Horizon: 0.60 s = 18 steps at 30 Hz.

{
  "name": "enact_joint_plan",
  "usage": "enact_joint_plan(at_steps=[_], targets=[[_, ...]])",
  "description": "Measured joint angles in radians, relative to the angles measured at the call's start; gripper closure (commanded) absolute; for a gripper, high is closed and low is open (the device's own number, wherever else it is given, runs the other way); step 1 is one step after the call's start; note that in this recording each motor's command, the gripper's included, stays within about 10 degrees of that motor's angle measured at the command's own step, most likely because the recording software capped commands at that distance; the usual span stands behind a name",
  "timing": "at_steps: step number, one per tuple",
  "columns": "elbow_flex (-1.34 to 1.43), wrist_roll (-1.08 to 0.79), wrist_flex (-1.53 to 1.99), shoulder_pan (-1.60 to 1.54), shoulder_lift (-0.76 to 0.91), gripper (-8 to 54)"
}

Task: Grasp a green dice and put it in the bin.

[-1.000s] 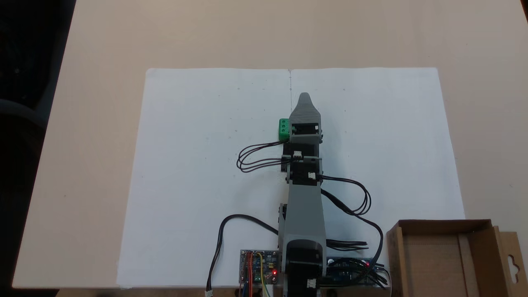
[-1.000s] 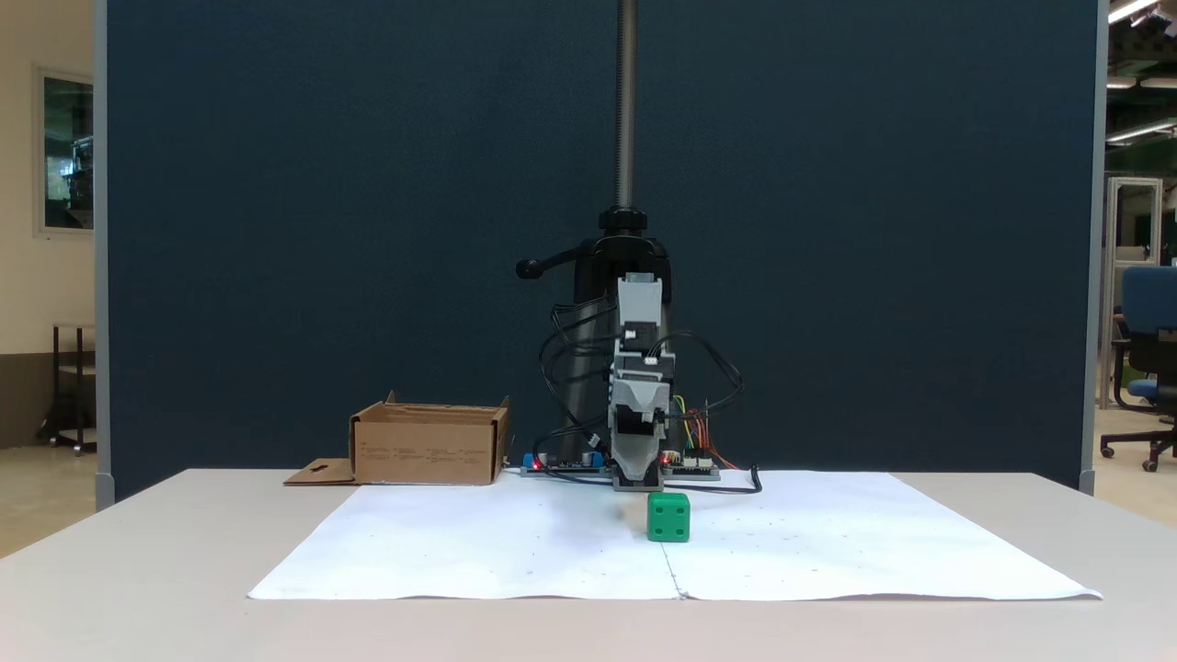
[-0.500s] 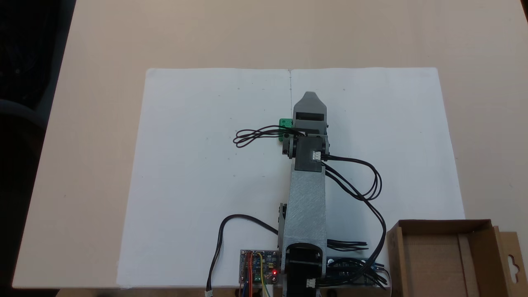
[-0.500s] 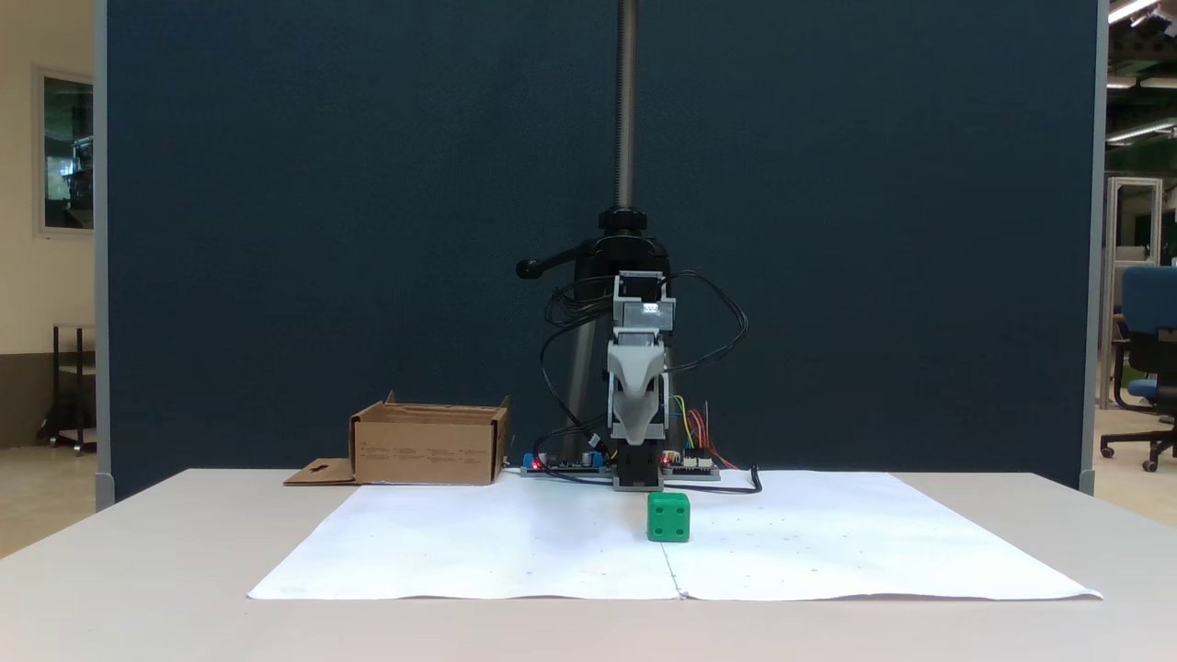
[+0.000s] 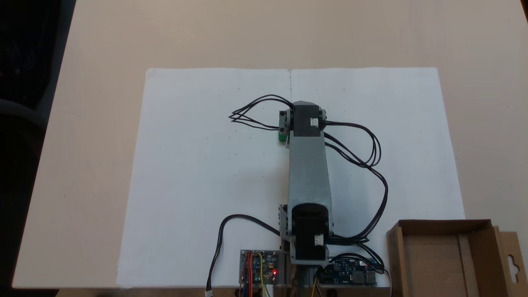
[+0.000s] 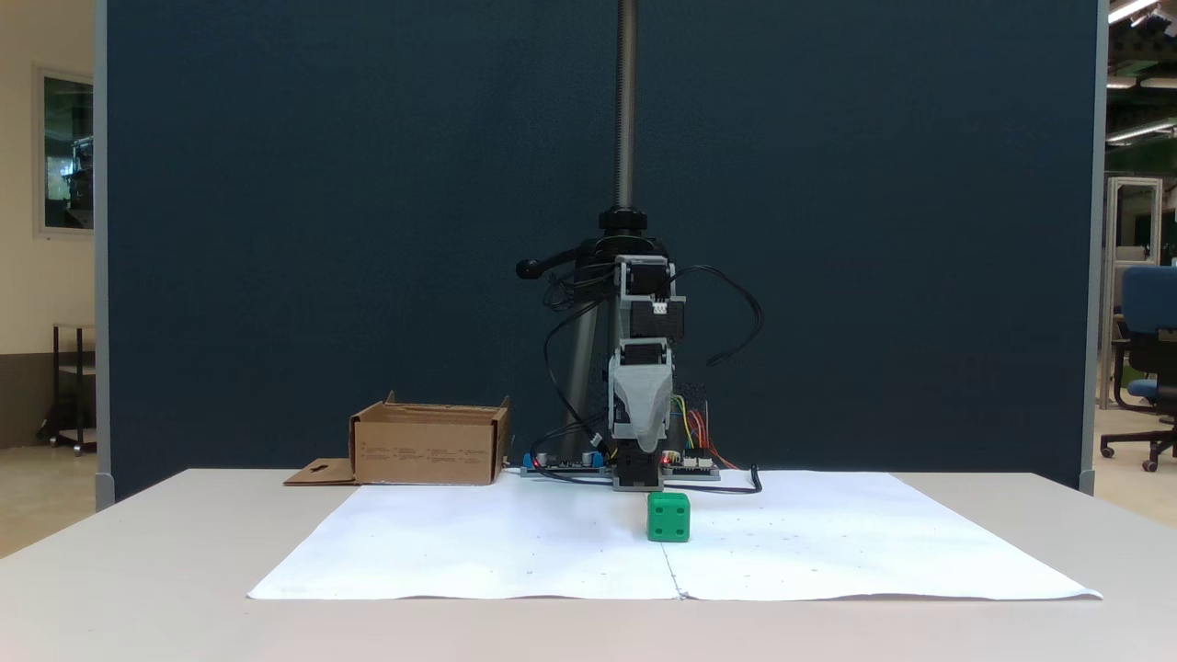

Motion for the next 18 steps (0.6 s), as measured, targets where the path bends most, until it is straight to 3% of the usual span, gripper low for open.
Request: enact_joint_plan(at_steps=[18], targets=[[-0.107, 0.031, 0.000, -0.078, -0.225, 2.6]])
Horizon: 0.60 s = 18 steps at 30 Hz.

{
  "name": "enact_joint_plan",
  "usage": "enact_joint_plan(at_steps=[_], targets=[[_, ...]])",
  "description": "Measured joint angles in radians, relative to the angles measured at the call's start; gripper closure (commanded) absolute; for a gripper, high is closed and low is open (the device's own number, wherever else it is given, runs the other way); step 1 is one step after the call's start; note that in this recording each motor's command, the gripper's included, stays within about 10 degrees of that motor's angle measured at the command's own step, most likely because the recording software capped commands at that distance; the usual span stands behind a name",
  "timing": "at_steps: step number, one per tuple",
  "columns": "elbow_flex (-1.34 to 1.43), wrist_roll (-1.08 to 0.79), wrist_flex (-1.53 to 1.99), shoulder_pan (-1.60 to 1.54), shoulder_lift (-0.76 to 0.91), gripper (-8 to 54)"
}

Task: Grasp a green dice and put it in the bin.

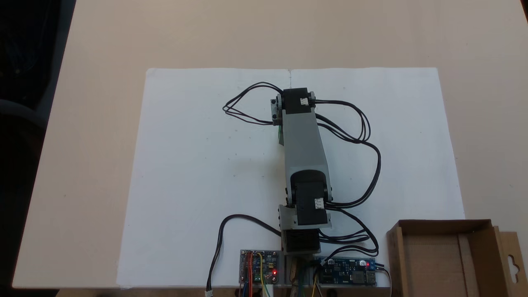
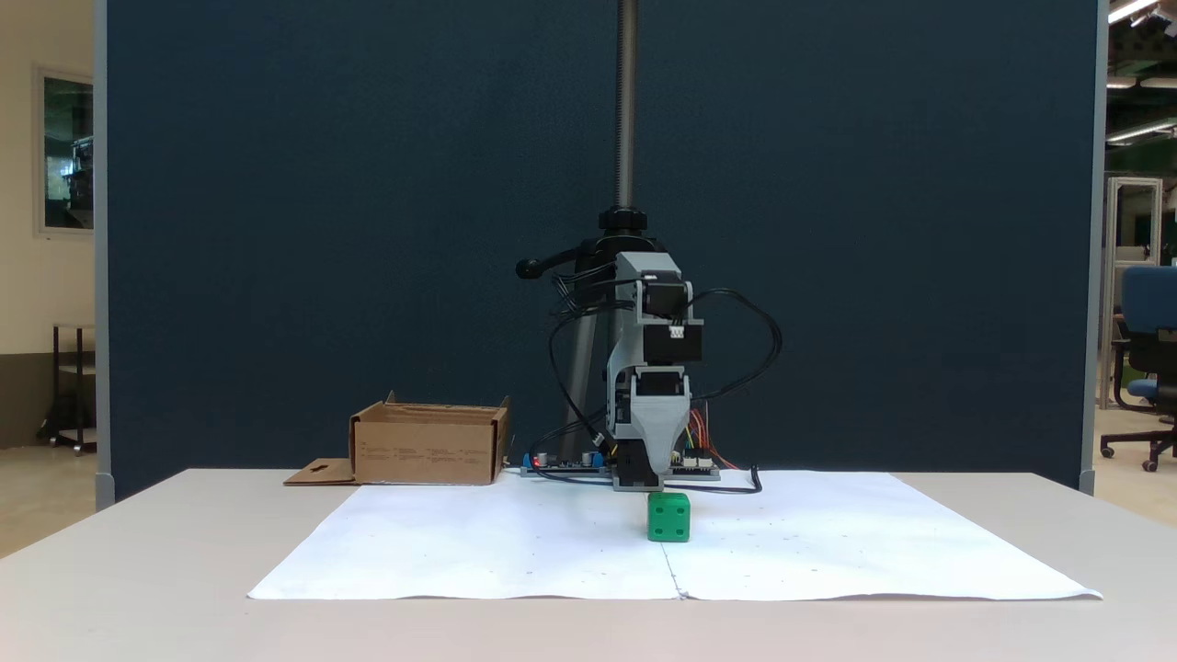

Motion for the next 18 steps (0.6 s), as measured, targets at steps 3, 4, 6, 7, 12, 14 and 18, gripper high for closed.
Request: enact_joint_plan(at_steps=[3, 4, 6, 7, 12, 14, 18], targets=[[-0.026, 0.002, 0.002, 0.000, -0.037, 2.6], [-0.028, 0.002, 0.000, 0.000, -0.044, 2.6], [-0.028, 0.002, 0.000, 0.000, -0.061, 2.6], [-0.026, 0.002, 0.000, -0.005, -0.064, 2.5], [-0.028, 0.002, 0.000, -0.015, -0.078, 2.6], [-0.028, 0.006, 0.000, -0.015, -0.092, 2.6], [-0.028, 0.031, 0.000, -0.015, -0.095, 2.8]])
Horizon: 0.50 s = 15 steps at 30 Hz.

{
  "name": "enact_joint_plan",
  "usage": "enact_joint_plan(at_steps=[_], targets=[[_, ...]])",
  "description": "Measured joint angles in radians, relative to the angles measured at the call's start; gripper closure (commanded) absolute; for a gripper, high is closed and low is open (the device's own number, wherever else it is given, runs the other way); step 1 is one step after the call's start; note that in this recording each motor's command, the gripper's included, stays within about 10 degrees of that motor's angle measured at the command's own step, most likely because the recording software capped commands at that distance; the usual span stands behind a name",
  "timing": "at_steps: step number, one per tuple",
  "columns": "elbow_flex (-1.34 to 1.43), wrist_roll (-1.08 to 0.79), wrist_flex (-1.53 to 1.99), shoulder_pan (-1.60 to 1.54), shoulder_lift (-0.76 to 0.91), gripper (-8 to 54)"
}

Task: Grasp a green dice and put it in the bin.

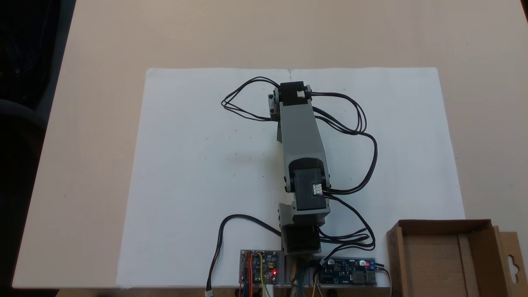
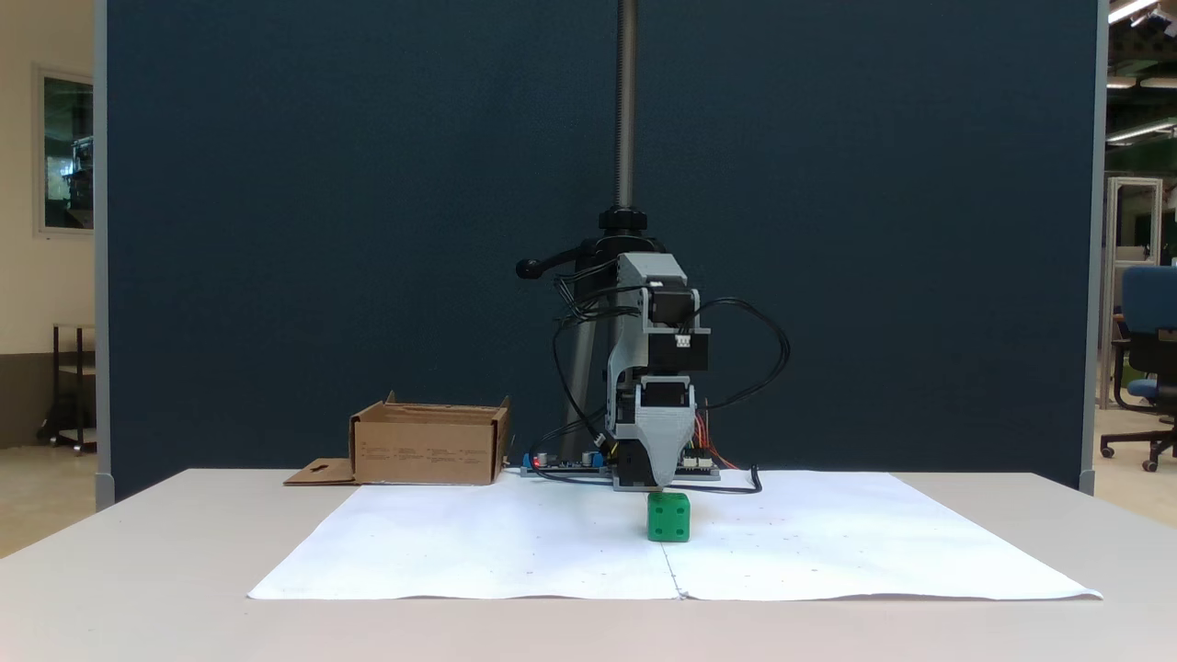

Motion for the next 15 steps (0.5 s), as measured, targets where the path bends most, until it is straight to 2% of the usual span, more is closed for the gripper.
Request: enact_joint_plan(at_steps=[15], targets=[[-0.048, 0.005, 0.000, -0.009, -0.124, 2.8]])
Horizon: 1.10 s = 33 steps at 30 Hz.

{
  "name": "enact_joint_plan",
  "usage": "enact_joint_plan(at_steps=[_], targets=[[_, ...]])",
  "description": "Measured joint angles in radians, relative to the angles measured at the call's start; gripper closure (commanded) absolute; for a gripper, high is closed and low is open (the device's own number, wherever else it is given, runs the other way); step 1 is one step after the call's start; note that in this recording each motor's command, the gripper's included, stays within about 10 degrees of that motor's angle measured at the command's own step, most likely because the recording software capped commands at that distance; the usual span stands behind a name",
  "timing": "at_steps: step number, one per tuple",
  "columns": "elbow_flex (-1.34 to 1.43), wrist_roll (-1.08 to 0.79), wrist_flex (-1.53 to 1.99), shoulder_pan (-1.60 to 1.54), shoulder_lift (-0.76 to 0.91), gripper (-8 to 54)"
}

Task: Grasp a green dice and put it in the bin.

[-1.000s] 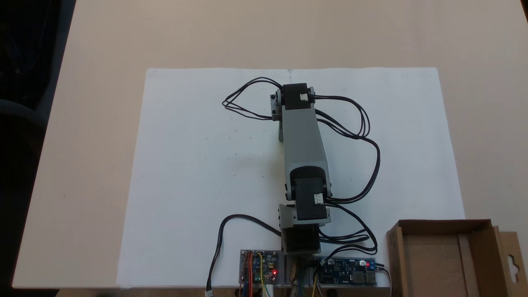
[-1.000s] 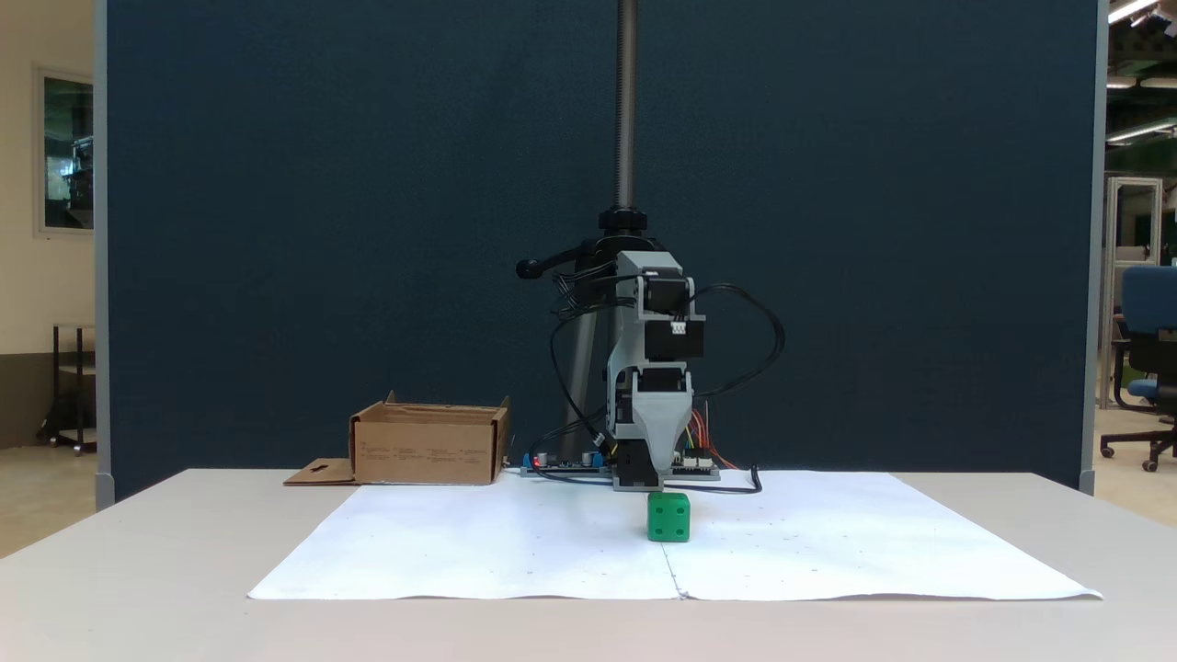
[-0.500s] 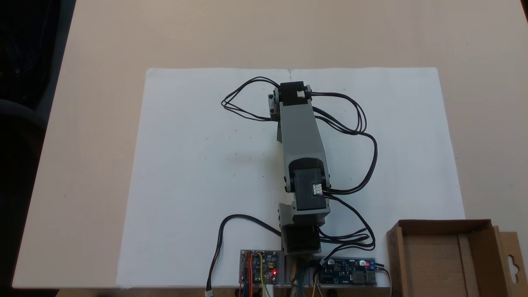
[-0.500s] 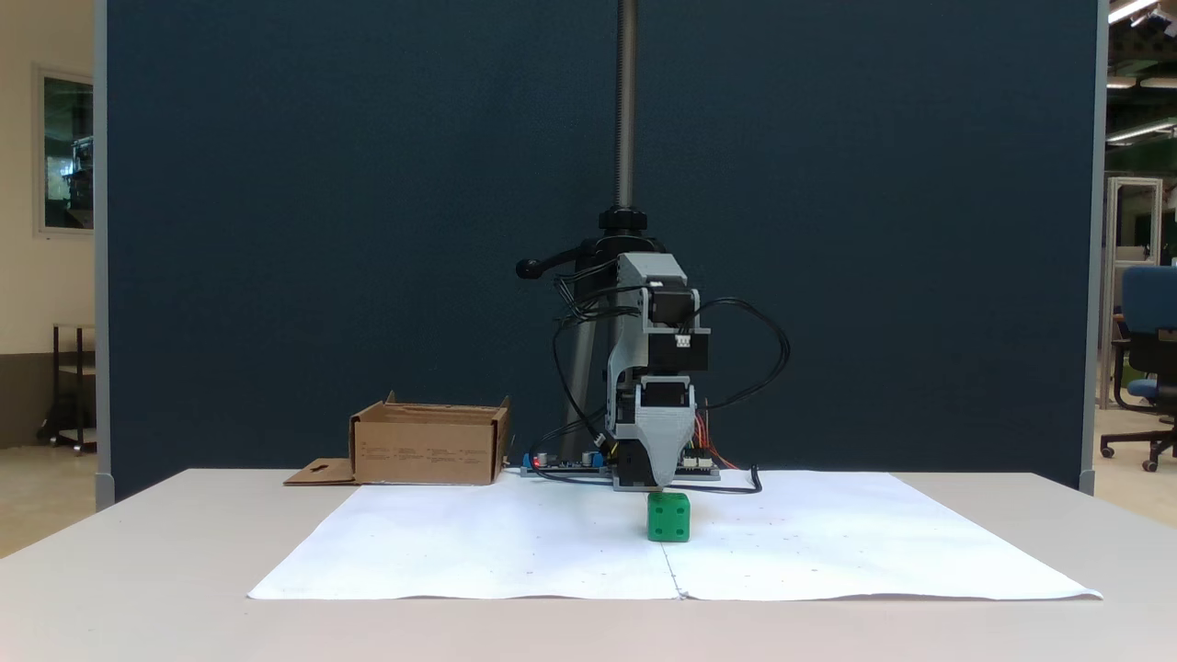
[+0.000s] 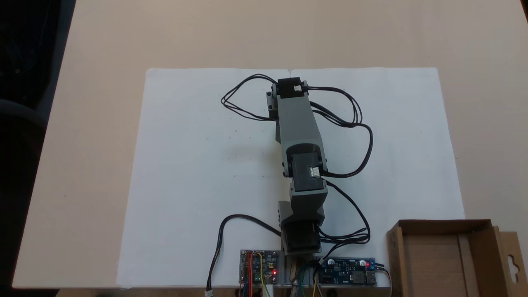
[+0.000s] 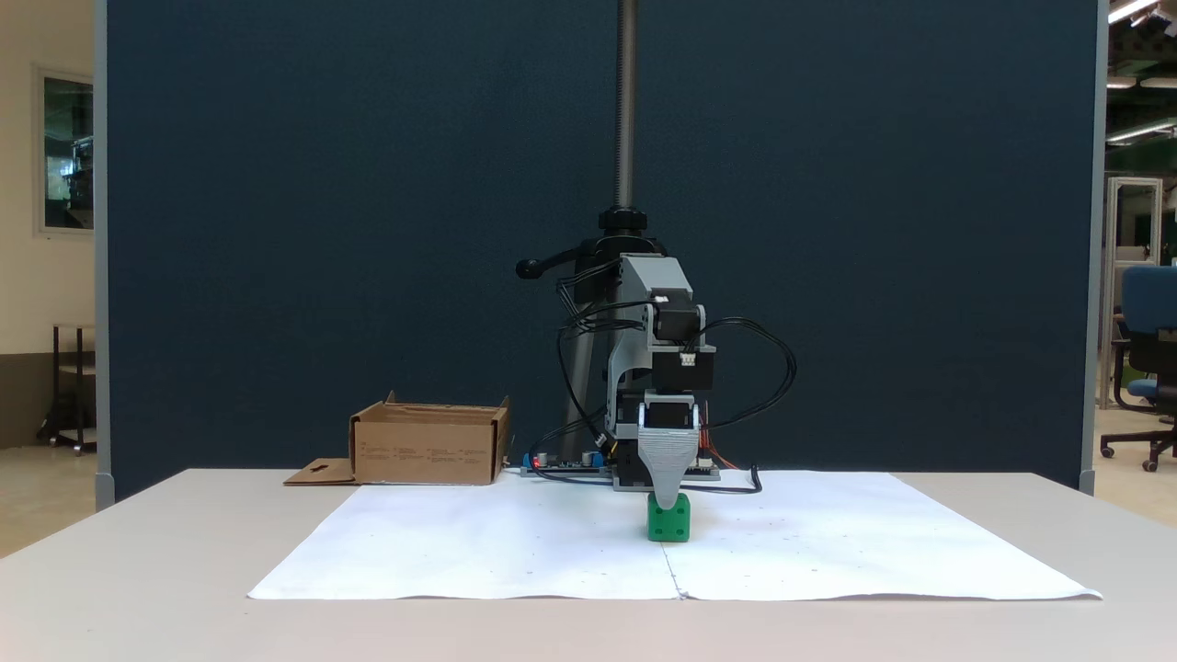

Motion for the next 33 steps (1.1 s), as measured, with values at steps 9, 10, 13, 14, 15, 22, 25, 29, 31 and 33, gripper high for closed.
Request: enact_joint_plan(at_steps=[9, 10, 13, 14, 15, 22, 25, 29, 31, 33], targets=[[-0.005, 0.002, 0.000, 0.000, -0.051, 2.8], [-0.003, 0.002, 0.000, 0.000, -0.058, 2.8], [-0.005, 0.002, 0.000, 0.000, -0.072, 2.8], [-0.006, 0.002, 0.000, 0.000, -0.072, 2.8], [-0.006, 0.002, 0.000, 0.000, -0.075, 2.8], [-0.006, 0.002, 0.000, 0.000, -0.104, 3.2], [-0.006, 0.002, 0.000, 0.000, -0.106, 3.3], [-0.006, 0.002, 0.000, 0.000, -0.110, 3.3], [-0.006, 0.002, 0.000, 0.000, -0.124, 3.7], [-0.006, 0.003, 0.000, 0.000, -0.121, 4.2]])
